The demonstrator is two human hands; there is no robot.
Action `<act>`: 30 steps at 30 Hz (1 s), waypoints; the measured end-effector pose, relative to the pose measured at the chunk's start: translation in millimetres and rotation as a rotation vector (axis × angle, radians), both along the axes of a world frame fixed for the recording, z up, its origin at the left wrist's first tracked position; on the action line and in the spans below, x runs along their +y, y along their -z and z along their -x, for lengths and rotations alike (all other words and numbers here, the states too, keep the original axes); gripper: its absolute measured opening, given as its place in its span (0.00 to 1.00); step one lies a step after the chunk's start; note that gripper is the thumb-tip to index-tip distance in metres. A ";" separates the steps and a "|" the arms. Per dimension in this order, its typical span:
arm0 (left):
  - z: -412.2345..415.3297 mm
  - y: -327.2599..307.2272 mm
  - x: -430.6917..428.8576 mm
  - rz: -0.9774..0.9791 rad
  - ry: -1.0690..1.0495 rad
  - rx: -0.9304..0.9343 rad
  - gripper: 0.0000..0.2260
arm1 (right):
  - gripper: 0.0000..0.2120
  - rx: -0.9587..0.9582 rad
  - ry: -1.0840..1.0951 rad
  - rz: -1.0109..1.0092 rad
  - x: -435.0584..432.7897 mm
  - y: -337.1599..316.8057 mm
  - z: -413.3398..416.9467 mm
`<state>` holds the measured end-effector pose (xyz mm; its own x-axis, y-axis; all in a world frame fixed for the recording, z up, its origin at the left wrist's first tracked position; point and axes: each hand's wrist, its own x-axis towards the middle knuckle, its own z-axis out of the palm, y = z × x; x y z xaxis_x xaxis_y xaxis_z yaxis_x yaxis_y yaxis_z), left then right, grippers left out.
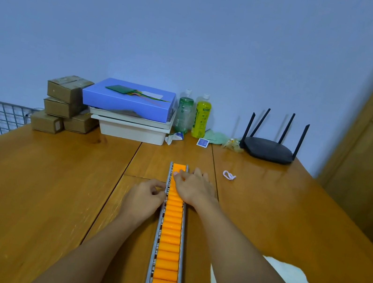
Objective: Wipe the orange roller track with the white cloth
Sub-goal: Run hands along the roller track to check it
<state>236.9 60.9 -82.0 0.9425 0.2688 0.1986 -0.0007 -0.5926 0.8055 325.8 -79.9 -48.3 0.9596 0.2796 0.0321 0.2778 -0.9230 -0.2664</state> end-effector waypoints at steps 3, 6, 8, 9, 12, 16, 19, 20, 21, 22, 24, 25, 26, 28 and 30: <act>1.2 -0.4 -0.4 0.012 0.003 0.000 0.10 | 0.28 0.003 -0.003 0.024 -4.7 0.0 10.9; 3.6 -2.3 -1.2 0.001 -0.003 0.004 0.11 | 0.28 -0.003 -0.005 0.055 -7.7 0.2 24.4; 6.8 -3.6 -2.1 0.010 -0.003 0.003 0.11 | 0.28 -0.009 -0.005 0.063 -9.9 0.4 32.5; 9.0 -4.6 -2.5 0.010 0.000 0.002 0.11 | 0.28 -0.015 -0.005 0.069 -10.9 -0.1 36.3; 15.9 -6.4 -4.3 -0.008 0.009 0.015 0.11 | 0.27 -0.007 -0.012 0.080 -14.4 -2.7 47.3; 23.6 -13.0 -9.0 -0.079 0.023 0.068 0.13 | 0.27 -0.014 -0.018 0.111 -16.8 -8.6 62.5; 30.7 -15.6 -10.2 -0.108 0.020 0.083 0.14 | 0.26 -0.022 -0.020 0.138 -18.6 -11.2 74.7; 33.7 -16.2 -10.6 -0.111 0.015 0.085 0.14 | 0.26 -0.022 -0.022 0.145 -19.8 -12.0 78.8; 36.6 -16.0 -11.1 -0.112 0.018 0.090 0.14 | 0.26 -0.025 -0.025 0.151 -21.1 -12.6 83.1; 40.0 -15.9 -11.8 -0.111 0.022 0.094 0.14 | 0.26 -0.030 -0.029 0.159 -22.4 -13.2 87.3; 47.9 -17.1 -14.2 -0.111 0.024 0.101 0.14 | 0.26 -0.041 -0.029 0.174 -24.2 -14.2 96.1; 51.6 -17.6 -15.1 -0.113 0.023 0.105 0.14 | 0.26 -0.046 -0.027 0.178 -25.1 -14.8 100.4; 54.6 -17.6 -15.4 -0.117 0.021 0.110 0.14 | 0.26 -0.051 -0.026 0.180 -25.8 -15.5 104.4; 61.5 -18.7 -17.2 -0.130 0.017 0.120 0.14 | 0.26 -0.048 -0.020 0.186 -27.2 -17.1 112.5; 69.6 -20.0 -19.7 -0.147 0.016 0.127 0.13 | 0.26 -0.049 -0.023 0.187 -28.6 -17.9 120.7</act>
